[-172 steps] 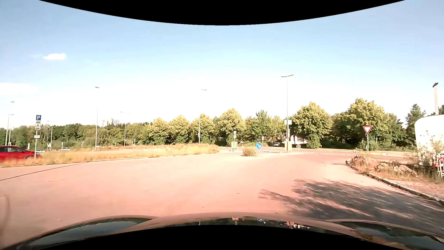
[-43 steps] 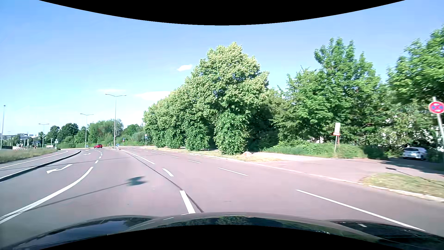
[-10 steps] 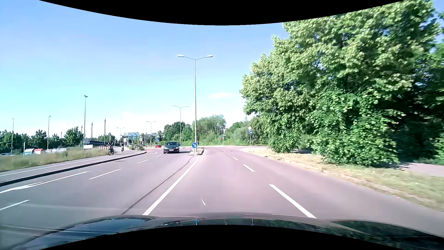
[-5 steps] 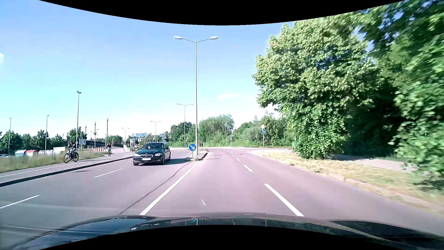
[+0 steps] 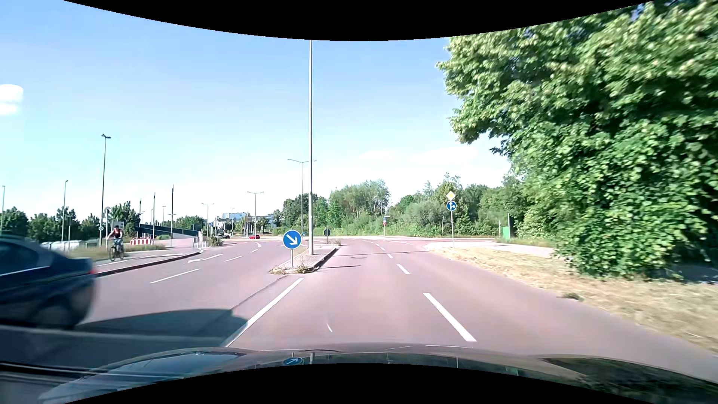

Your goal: Follow the waypoints while adhering to traffic rules and regulations

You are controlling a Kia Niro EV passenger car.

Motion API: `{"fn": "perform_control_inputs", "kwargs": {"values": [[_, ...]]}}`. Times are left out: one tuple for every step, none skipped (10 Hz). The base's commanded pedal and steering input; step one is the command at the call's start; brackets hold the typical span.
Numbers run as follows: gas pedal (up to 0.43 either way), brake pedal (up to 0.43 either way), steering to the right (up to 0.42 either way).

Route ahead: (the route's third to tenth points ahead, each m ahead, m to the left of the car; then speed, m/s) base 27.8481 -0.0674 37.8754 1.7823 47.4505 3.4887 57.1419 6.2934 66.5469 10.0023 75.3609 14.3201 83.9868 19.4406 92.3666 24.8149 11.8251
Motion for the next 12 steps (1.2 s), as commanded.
{"fn": "perform_control_inputs", "kwargs": {"values": [[0.118, 0.012, -0.018], [0.098, 0.006, -0.013], [0.079, 0.006, -0.011], [0.079, 0.012, -0.012], [0.079, 0.012, -0.011], [0.079, 0.012, -0.011], [0.079, 0.012, -0.011], [0.079, 0.012, -0.011], [0.079, 0.012, -0.011], [0.079, 0.006, -0.011], [0.079, 0.012, -0.01], [0.079, 0.012, -0.009]]}}
